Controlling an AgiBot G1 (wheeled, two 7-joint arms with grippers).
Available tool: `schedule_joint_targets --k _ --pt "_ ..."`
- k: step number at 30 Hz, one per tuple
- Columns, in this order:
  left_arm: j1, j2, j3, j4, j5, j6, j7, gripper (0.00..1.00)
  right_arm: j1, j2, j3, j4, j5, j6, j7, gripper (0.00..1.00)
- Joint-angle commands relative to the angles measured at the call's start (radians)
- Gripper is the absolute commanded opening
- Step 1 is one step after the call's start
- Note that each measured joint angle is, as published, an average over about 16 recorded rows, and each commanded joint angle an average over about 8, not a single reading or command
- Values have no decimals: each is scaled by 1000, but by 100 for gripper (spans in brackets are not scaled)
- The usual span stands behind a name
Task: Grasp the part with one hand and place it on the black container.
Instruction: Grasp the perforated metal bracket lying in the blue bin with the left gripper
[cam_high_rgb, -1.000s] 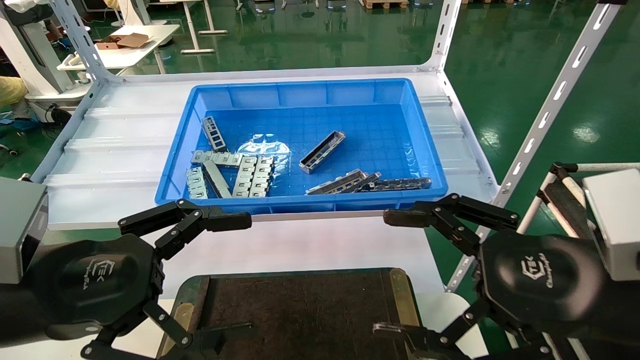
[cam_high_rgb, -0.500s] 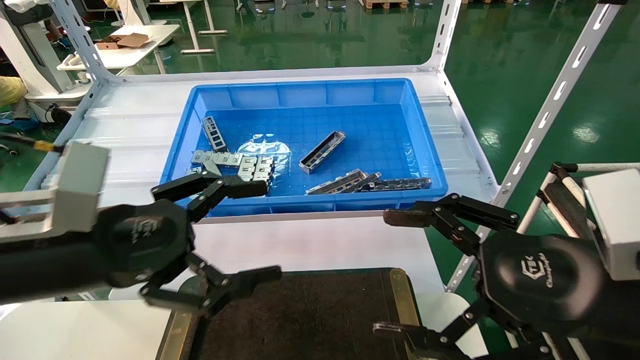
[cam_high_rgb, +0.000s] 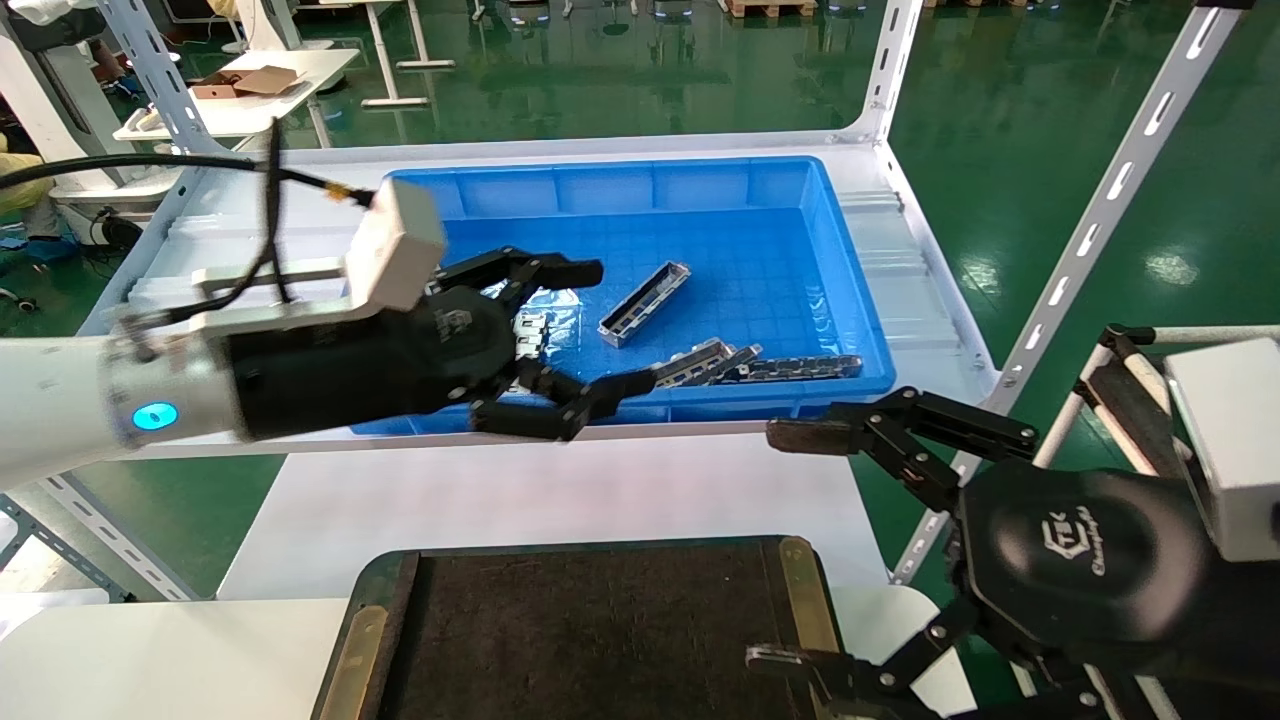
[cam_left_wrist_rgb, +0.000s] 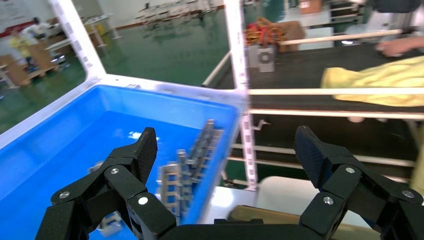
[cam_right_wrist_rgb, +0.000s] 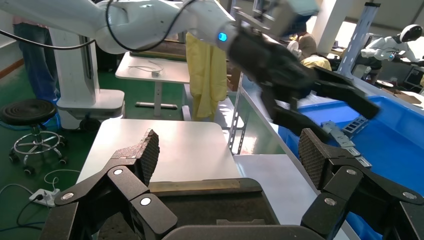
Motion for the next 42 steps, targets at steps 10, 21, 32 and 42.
schedule_joint_targets --k 10,21,32,42 --pt "-167 222 49 408 119 -154 163 100 0 0 -1 0 1 0 0 100" --pt "-255 375 70 698 166 -381 279 100 0 1 -2 0 1 1 -1 100" --pt "-217 395 153 651 152 -514 230 100 1 1 -2 0 2 1 -1 100" --pt "-191 393 260 602 111 -524 133 3 1 1 -3 0 2 1 -2 5"
